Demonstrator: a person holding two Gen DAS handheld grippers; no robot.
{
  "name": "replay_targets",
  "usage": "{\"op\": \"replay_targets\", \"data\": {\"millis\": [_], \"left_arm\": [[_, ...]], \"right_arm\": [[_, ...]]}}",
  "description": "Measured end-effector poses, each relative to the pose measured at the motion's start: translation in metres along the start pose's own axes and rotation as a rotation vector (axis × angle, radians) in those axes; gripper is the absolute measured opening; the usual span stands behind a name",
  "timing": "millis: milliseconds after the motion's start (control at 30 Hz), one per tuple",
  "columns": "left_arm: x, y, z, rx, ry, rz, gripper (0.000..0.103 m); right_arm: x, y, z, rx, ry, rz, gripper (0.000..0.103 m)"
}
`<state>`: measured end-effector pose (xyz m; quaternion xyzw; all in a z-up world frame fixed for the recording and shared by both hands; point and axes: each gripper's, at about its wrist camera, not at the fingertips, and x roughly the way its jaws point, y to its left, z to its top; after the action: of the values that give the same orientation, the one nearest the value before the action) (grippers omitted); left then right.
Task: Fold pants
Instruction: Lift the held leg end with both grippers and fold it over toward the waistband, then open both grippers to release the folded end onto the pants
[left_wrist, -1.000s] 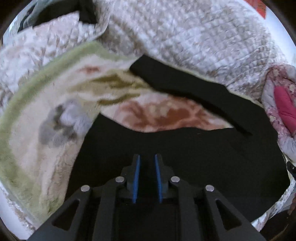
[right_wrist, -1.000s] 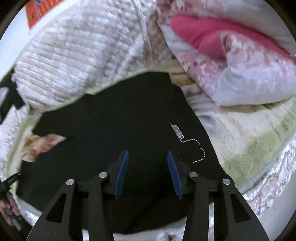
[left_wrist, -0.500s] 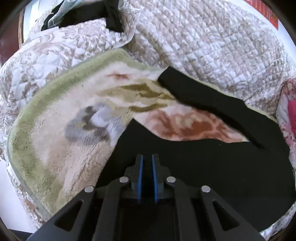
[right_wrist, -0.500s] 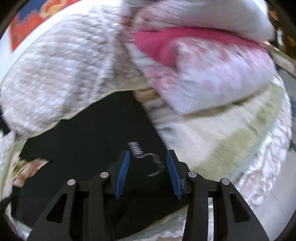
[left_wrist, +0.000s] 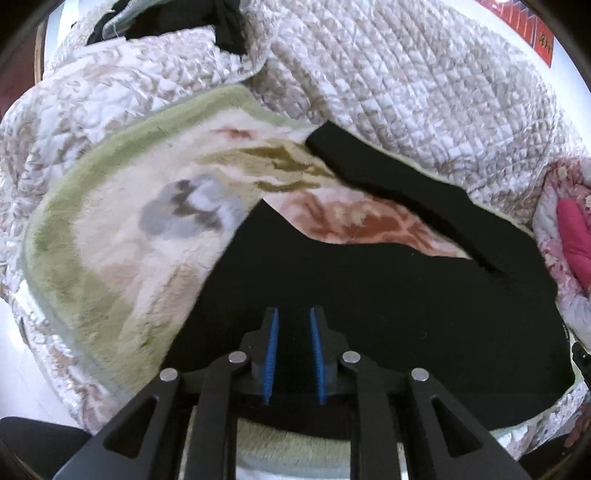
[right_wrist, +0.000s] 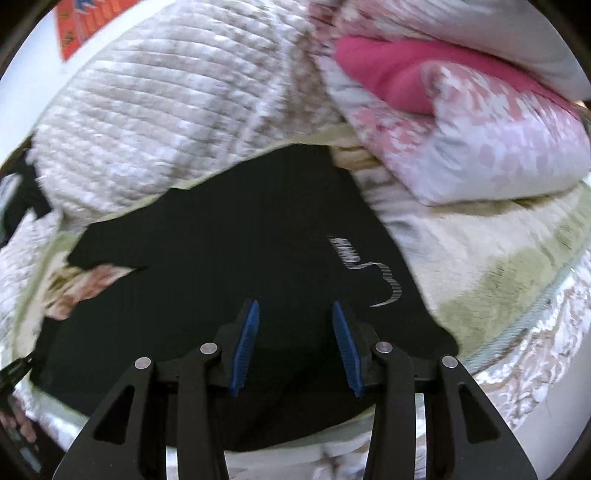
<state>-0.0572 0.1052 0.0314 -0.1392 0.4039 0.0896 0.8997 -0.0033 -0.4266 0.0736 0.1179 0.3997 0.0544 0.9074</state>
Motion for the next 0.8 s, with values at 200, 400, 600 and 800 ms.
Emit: {"op": "replay_targets", "data": {"millis": [200, 400, 600, 800], "left_arm": [[-0.012, -0.012, 0.005, 0.047, -0.012, -0.052, 0.034], [-0.007, -0.038, 0.02, 0.136, 0.002, -0.113, 0.042], [0.001, -0.066, 0.044, 0.227, -0.014, -0.123, 0.045], [0.009, -0.101, 0.056, 0.303, -0.023, -0.17, 0.045]], "right_arm": [[0.012, 0.033, 0.005, -0.091, 0.048, 0.076, 0.046], [0.014, 0.048, 0.021, -0.142, 0.064, 0.129, 0.052], [0.018, 0.051, 0.041, -0.198, 0.069, 0.116, 0.053], [0.035, 0.057, 0.053, -0.251, 0.094, 0.137, 0.053]]}}
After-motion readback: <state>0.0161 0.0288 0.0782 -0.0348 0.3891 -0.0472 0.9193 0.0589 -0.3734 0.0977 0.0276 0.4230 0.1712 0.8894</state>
